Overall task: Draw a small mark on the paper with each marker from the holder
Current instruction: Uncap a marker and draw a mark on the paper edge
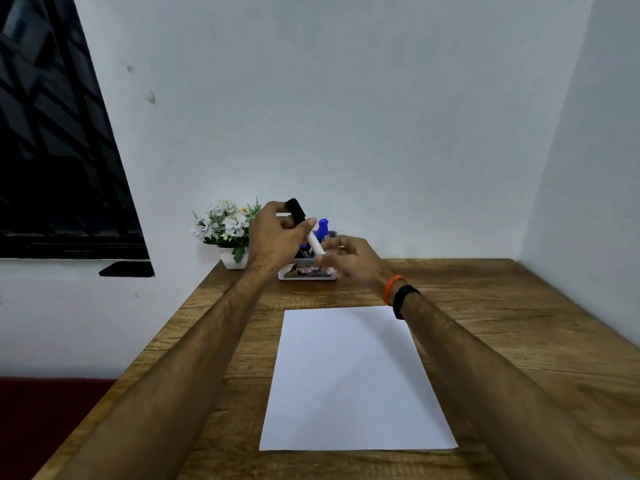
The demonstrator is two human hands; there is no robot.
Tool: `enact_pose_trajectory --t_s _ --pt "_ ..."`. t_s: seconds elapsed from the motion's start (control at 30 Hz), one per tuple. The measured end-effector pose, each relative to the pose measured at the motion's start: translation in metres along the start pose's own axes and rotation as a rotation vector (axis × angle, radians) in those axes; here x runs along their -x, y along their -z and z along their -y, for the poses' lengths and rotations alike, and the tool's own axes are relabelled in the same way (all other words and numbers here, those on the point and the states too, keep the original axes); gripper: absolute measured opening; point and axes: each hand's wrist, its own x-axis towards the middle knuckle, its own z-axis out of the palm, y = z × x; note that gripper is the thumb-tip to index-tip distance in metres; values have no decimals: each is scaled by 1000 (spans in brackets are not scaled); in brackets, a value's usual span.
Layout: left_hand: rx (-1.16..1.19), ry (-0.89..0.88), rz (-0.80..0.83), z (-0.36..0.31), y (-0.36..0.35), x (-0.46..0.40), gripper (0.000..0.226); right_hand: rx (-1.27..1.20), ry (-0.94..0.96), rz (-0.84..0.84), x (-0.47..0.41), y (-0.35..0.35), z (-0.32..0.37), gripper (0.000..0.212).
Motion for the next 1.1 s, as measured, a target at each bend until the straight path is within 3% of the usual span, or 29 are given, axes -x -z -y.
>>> enact_pose_trajectory --t_s 0.17,0.3,0.47,0.63,0.77,0.9,1.1 --pt "212 103 25 4 10 4 37 -145 68 -67 5 4 -3 19" --pt "313 240 148 16 27 8 34 -304 20 -89 1 18 -5 28" --pt "195 214 387 23 29 16 16 -566 -22 -62 -1 9 -4 22" --pt "-119 -22 558 24 17 28 5 -222 -12 -8 3 -9 -10 36" --pt "-325 -178 607 32 13 31 15 -170 50 -21 10 -7 -13 30" --pt "-307 -199 663 37 15 34 27 -152 86 36 17 -7 -17 29" --pt "-273 -171 718 44 12 37 18 -154 88 48 22 -8 -22 28"
